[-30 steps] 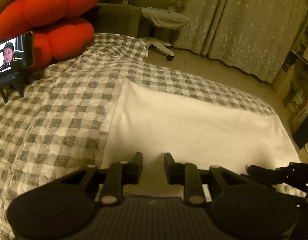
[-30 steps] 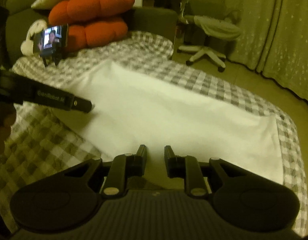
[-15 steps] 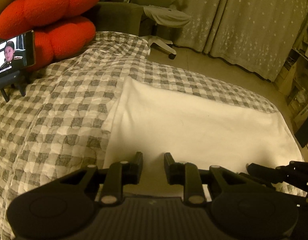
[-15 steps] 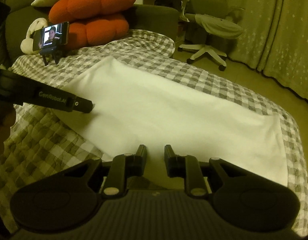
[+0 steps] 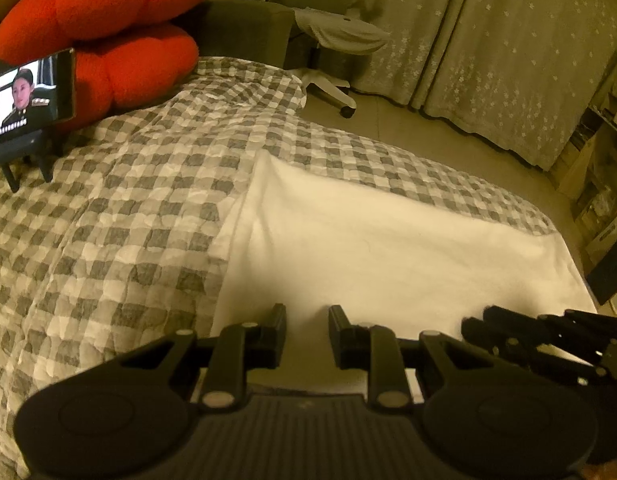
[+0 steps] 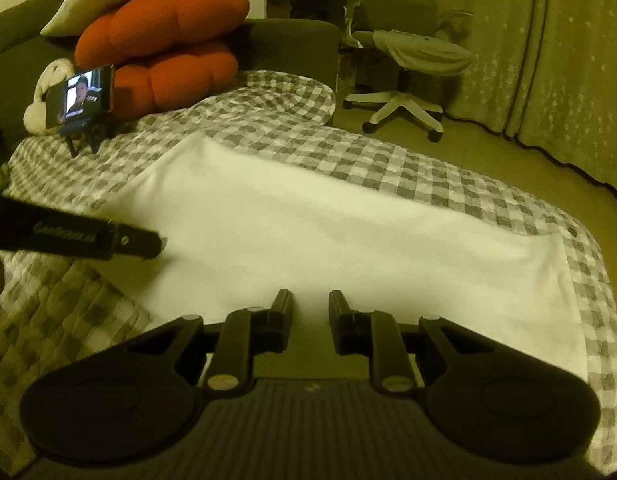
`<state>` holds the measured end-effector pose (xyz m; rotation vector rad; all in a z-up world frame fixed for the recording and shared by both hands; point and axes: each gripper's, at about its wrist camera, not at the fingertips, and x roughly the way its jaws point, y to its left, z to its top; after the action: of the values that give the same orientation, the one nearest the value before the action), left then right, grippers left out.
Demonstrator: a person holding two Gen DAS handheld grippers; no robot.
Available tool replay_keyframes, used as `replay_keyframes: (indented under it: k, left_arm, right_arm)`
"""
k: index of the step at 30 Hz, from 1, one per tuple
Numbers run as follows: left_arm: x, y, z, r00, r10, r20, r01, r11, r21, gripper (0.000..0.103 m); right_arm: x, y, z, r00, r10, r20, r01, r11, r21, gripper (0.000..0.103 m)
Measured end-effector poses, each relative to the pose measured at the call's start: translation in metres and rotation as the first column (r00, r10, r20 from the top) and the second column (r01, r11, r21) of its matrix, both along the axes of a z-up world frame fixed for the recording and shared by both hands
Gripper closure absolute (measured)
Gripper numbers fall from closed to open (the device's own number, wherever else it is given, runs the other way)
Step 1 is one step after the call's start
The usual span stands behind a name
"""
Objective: Fold clothes
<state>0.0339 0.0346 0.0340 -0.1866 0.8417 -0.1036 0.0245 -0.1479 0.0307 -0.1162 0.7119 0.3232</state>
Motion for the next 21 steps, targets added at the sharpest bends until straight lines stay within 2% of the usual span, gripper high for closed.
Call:
replay_keyframes:
  k: [4,10,15,21]
  left_arm:
    - [0.001,0.003,0.0,1.0,0.009,-0.013,-0.01,1.0,-0.026,0.079]
    - [0.004,0.007,-0.001,0.999,0.021,-0.033,-0.023,0.998,-0.059,0.079]
    - [0.004,0.006,-0.001,0.999,0.017,-0.03,-0.019,0.998,-0.052,0.079]
    - [0.005,0.005,-0.001,1.0,0.003,-0.027,-0.004,0.999,-0.035,0.079]
  right_arm:
    - [0.016,-0.003,-0.002,1.0,-0.019,0.0,0.019,0.999,0.035,0.081]
    - [0.04,0.001,-0.001,1.0,-0.022,0.006,0.022,0.999,0.037,0.081]
    - [0.065,-0.003,-0.002,0.998,-0.067,-0.021,0.069,0.995,0.07,0.081]
    - [0.087,0.002,-0.004,0.996,-0.089,0.005,0.088,0.995,0.056,0.081]
